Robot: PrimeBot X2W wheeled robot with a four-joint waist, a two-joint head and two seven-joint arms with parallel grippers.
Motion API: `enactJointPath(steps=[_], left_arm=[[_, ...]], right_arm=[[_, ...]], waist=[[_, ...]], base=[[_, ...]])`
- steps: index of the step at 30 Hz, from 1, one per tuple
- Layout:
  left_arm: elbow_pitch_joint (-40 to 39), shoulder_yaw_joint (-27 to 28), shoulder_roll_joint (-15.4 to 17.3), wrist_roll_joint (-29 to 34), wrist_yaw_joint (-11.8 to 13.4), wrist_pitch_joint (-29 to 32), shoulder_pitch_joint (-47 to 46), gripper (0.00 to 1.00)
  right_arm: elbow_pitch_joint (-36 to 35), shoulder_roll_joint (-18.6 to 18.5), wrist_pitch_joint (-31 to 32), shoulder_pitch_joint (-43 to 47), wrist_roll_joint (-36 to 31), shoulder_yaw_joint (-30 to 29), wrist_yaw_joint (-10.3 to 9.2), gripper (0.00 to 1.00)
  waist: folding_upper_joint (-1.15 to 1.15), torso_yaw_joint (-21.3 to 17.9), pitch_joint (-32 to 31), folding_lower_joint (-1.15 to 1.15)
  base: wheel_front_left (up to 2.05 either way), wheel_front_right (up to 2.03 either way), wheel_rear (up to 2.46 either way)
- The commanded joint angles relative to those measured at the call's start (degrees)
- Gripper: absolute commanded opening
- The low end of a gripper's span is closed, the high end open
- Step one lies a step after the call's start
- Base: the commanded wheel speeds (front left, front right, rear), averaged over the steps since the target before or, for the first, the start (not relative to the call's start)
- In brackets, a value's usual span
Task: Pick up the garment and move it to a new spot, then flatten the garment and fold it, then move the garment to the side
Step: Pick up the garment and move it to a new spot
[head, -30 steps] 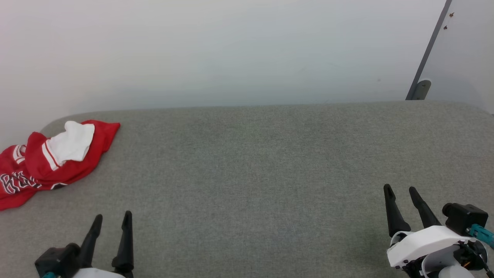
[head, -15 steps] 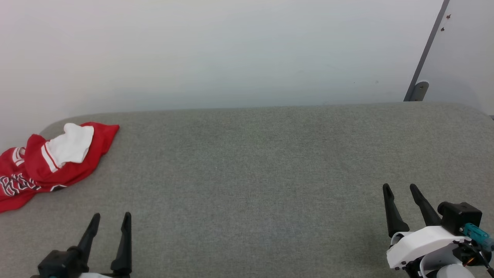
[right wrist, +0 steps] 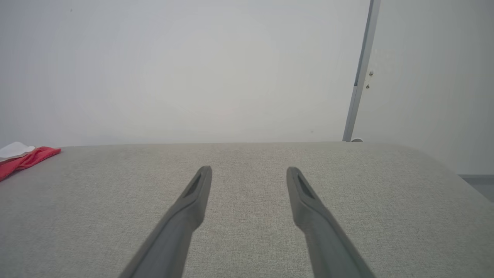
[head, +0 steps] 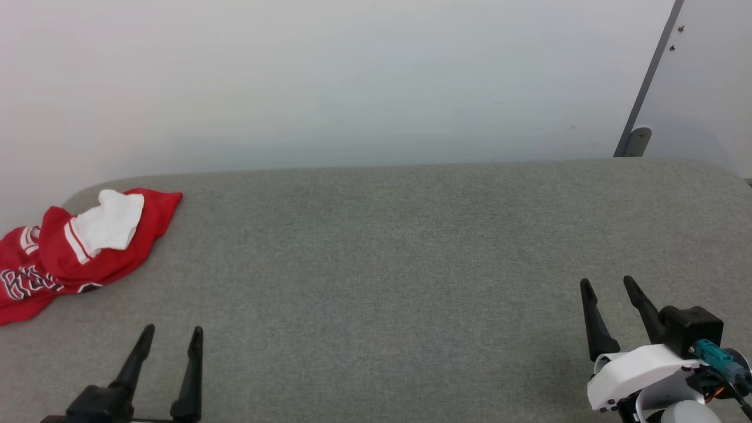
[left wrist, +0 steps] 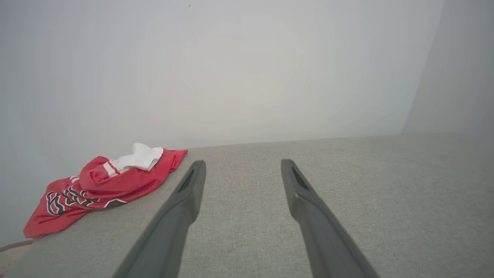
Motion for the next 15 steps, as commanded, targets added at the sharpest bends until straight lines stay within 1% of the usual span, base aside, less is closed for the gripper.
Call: enactJointPath(steps=[1,15], left_arm=[[-0.4,0.3,-0.2,1.2,-0.3,-0.5,0.7,1.00],[0.4,0.7,-0.8,0.0,-1.3,-0.5,0.8,1.00]], right_arm=[[-0.2,0.1,-0.4,-0.4,-1.3,-0.1,-0.06,1.00],[0.0,0.1,-0.4,-0.4,-1.6,0.0,-0.06,1.00]], waist=[[0.00,0.0,-0.1,0.00],[0.00,0.0,-0.4,0.00]], base=[[0.00,0.00,0.00],[0.00,0.00,0.00]])
